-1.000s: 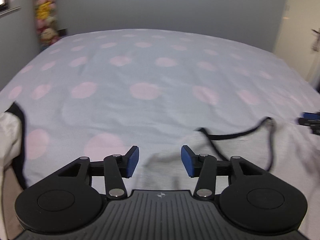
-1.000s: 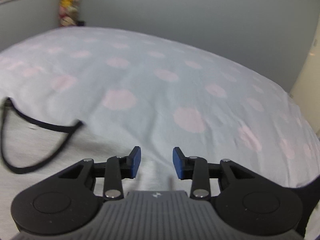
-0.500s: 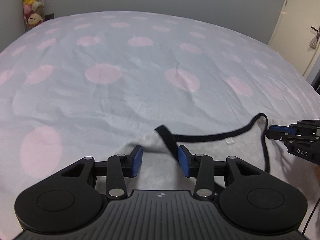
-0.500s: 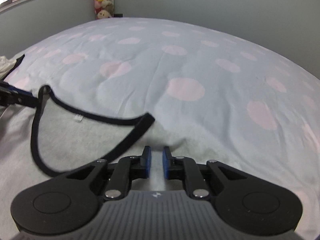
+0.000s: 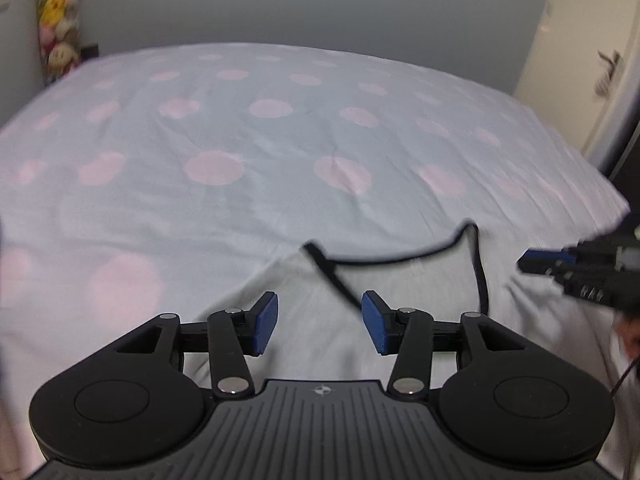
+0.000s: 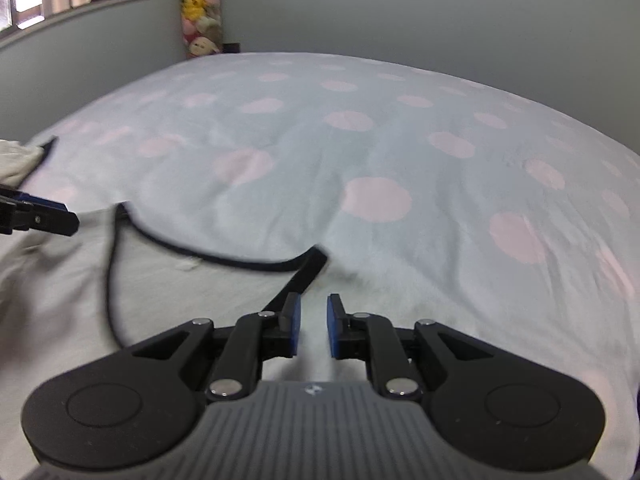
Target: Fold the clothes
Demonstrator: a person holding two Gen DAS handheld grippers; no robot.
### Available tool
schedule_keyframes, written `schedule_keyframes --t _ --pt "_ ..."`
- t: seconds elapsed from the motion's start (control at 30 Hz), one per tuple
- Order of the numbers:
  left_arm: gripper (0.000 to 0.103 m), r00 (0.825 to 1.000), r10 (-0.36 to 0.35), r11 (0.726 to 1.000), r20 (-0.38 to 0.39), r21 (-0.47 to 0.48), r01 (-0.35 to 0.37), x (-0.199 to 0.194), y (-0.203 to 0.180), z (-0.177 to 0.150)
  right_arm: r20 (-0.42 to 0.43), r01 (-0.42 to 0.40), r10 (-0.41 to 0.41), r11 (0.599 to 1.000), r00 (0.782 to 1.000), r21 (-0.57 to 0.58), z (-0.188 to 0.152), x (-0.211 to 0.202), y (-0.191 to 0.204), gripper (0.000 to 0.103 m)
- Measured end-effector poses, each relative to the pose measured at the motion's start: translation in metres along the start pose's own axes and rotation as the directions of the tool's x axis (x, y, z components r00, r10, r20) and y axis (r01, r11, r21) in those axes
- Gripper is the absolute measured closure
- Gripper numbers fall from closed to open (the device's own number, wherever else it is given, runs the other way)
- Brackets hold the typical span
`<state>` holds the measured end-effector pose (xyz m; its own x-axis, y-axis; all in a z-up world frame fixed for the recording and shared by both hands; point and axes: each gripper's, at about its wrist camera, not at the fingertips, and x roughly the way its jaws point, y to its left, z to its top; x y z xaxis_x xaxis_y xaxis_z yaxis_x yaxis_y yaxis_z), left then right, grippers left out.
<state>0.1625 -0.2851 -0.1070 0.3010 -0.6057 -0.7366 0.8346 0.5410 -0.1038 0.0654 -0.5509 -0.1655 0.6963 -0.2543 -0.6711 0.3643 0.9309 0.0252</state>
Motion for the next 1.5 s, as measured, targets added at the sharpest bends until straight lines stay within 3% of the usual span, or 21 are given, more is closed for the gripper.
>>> schedule_keyframes --t 0.17,0.27,0.43,0.67,0.77,0.83,0.9,0.97,1.1,1.3,1.43,1.47,1.5 --pt "0.054 0.992 0.093 0.995 -0.085 -0.031 -0.096 -0.069 0.023 -0.028 0.016 -0.046 0.046 0.998 0.999 0.042 -0.038 -0.066 0.022 0.086" --pt "0.054 0.972 0.162 0.982 -0.171 -0.067 -0.176 -0.111 0.019 -0.06 0.028 -0.071 0.069 0.996 0.997 0.061 -0.062 -0.104 0.037 0.086" --pt "0.053 0.918 0.217 0.959 -0.331 -0.103 -0.263 -0.115 0.04 -0.088 0.065 -0.09 0.086 0.994 0.994 0.058 -0.102 -0.14 0.052 0.079" --pt "0.052 0.837 0.193 0.924 -0.512 -0.193 -0.331 -0.072 0.074 -0.115 0.103 -0.094 0.09 0.995 0.991 0.03 -0.141 -0.157 0.055 0.078" --pt "0.052 0.83 0.18 0.899 -0.529 -0.254 -0.357 -0.06 0.082 -0.121 0.133 -0.083 0.081 0.996 0.988 0.009 -0.141 -0.158 0.055 0.077" --pt "0.059 0.839 0.173 0.888 -0.516 -0.287 -0.359 -0.062 0.081 -0.124 0.148 -0.079 0.078 0.997 0.986 -0.002 -0.142 -0.159 0.055 0.073" --pt "0.088 0.862 0.165 0.887 -0.48 -0.31 -0.343 -0.072 0.075 -0.127 0.149 -0.082 0.081 0.997 0.986 -0.002 -0.143 -0.158 0.056 0.071" --pt "0.099 0.88 0.174 0.89 -0.442 -0.311 -0.332 -0.084 0.067 -0.127 0.146 -0.082 0.082 0.997 0.986 -0.004 -0.144 -0.157 0.057 0.071" --pt "0.103 0.91 0.219 0.886 -0.352 -0.32 -0.337 -0.114 0.064 -0.115 0.139 -0.082 0.082 0.997 0.987 -0.006 -0.145 -0.153 0.059 0.071" --pt "0.103 0.921 0.276 0.863 -0.275 -0.35 -0.363 -0.132 0.105 -0.071 0.114 -0.077 0.077 0.997 0.99 -0.005 -0.145 -0.145 0.061 0.071" --pt "0.103 0.922 0.17 0.88 -0.347 -0.367 -0.3 -0.098 0.132 -0.069 0.098 -0.073 0.072 0.997 0.993 0.001 -0.145 -0.14 0.061 0.071" --pt "0.101 0.918 0.154 0.881 -0.365 -0.371 -0.295 -0.095 0.131 -0.074 0.094 -0.073 0.072 0.997 0.993 0.005 -0.144 -0.138 0.061 0.071" --pt "0.09 0.915 0.136 0.881 -0.381 -0.377 -0.288 -0.092 0.129 -0.08 0.093 -0.073 0.072 0.997 0.993 0.008 -0.144 -0.136 0.061 0.071"
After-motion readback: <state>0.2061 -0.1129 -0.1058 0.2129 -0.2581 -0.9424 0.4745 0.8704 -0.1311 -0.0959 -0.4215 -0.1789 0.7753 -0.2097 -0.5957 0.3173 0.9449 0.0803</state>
